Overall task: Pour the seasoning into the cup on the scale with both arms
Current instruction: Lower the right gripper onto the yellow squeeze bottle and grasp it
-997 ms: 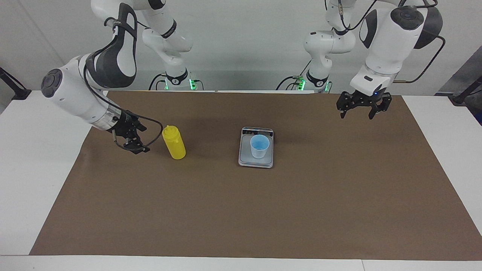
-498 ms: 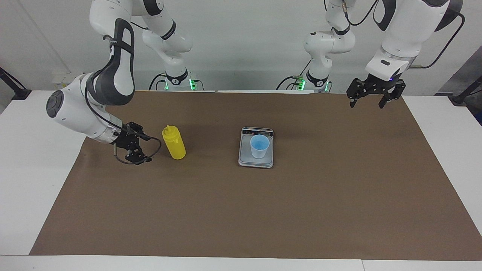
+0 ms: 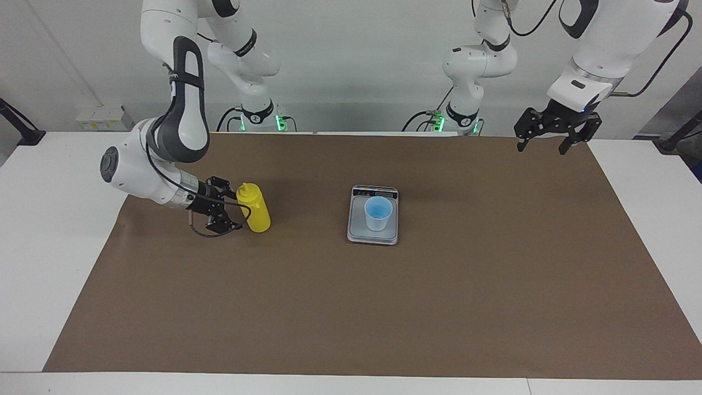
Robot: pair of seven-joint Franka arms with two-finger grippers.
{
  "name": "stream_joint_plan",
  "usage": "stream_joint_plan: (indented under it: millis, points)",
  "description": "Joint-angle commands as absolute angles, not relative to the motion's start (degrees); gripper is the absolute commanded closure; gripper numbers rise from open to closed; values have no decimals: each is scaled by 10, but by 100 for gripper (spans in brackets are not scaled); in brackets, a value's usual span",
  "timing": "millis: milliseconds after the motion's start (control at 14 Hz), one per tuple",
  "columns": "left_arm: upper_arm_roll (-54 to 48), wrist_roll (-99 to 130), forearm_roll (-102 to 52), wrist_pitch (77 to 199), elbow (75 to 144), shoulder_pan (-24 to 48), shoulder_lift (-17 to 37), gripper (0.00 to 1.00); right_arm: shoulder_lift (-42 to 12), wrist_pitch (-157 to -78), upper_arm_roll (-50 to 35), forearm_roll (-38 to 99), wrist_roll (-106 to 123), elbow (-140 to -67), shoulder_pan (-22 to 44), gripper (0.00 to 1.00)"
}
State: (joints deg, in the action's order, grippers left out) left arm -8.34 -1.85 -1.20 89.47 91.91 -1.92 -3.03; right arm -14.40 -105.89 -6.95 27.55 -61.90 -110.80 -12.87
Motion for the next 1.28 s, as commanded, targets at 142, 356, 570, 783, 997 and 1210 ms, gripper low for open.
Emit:
stream_joint_plan:
  millis: [142,356,570,783,997,1210]
  points:
    - [-90,-63,5,870,896,-26,-23,0,-101,-1112,-71,334,-585,-1191,-122,0]
    - [-89,-57,3,874,916,-27,-32,0,-97,-1129,-72,342,-580,-1206,-118,0]
    - [-89,-42,-1,882,929,-27,-39,0,-98,-1142,-73,342,-584,-1199,-104,91]
    - [-89,-18,-1,889,931,-27,-39,0,-97,-1162,-73,342,-633,-1200,-97,100]
    - [-88,-18,3,892,931,-27,-39,0,-77,-1201,-73,338,-719,-1197,-45,100]
    - [-88,-14,2,896,939,-28,-42,0,-71,-1242,-72,288,-843,-1185,10,100]
